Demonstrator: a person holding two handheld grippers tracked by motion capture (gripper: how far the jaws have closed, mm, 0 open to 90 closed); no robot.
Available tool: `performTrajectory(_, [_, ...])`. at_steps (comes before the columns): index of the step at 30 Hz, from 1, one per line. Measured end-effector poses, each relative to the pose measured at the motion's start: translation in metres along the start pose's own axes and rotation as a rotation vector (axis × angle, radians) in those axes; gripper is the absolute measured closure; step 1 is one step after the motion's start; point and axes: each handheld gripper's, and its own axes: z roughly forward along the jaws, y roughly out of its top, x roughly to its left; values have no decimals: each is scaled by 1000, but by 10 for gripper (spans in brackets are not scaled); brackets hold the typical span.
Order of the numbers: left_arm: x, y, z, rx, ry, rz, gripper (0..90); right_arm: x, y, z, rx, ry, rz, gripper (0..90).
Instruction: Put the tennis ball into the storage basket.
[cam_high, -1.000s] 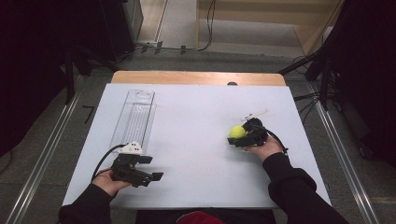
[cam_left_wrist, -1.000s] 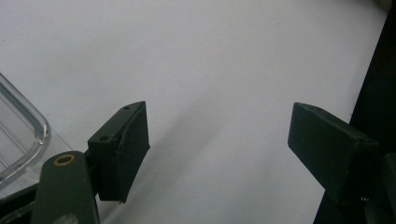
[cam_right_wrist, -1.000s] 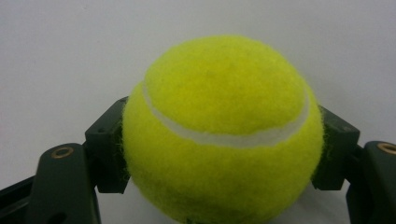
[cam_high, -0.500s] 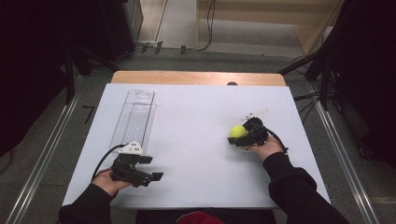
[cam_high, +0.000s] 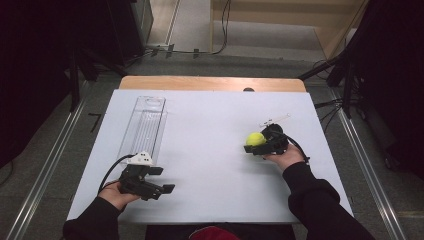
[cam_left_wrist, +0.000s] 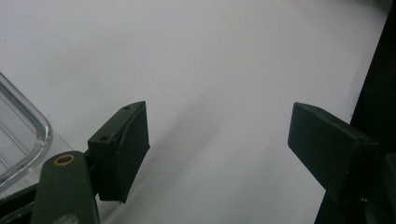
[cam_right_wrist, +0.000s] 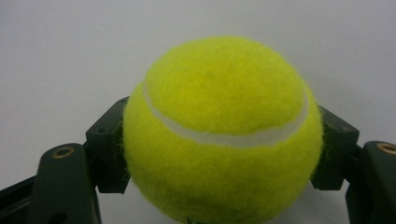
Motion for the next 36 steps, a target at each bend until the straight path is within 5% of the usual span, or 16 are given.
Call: performTrajectory(36, [0,0,0,3,-2,5,216,23,5,-3,18,58,-26,227])
